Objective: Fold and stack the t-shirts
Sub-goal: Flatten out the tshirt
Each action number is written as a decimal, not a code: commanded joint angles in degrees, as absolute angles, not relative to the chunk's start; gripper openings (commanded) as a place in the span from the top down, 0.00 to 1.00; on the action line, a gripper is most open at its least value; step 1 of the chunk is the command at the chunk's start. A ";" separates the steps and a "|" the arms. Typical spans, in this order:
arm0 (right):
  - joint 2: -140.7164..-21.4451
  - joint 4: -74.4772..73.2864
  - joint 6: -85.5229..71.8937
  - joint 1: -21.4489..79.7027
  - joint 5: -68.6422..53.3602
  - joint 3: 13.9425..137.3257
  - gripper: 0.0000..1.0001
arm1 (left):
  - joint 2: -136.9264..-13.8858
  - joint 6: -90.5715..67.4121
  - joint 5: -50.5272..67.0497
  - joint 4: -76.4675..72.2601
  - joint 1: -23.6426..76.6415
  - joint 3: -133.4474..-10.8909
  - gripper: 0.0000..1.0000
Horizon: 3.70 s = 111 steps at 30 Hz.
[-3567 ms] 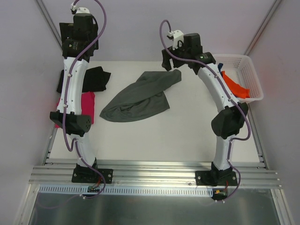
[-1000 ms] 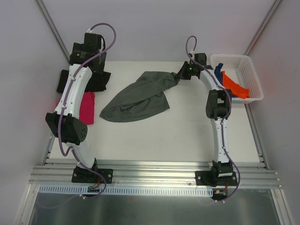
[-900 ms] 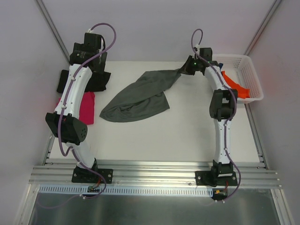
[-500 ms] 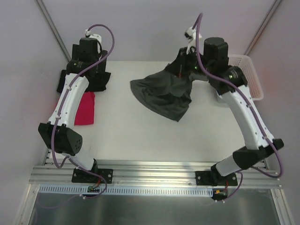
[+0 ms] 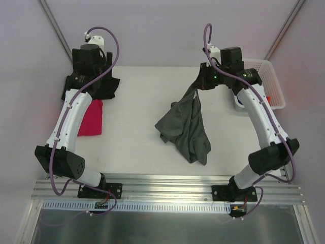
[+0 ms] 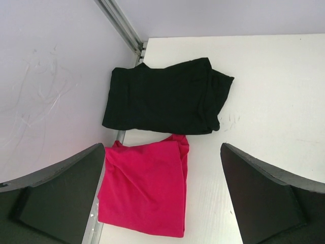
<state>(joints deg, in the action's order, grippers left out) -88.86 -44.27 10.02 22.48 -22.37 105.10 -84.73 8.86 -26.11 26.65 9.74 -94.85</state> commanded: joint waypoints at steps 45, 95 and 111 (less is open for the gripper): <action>-132.01 -52.65 27.42 34.10 -16.35 120.50 0.60 | -74.44 10.72 -27.69 27.33 16.08 -76.03 0.01; -104.34 -46.32 30.94 22.06 4.83 128.85 0.99 | -83.40 1.58 -5.91 30.76 16.70 -82.44 0.01; -101.33 -44.55 34.11 22.85 7.30 131.65 0.99 | -90.10 -0.79 3.08 33.84 15.12 -92.29 0.01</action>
<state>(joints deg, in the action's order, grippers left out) -99.57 -45.32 34.74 22.02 7.73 128.49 -95.81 -0.69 5.56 33.56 16.03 -88.79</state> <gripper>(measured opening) 0.012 0.992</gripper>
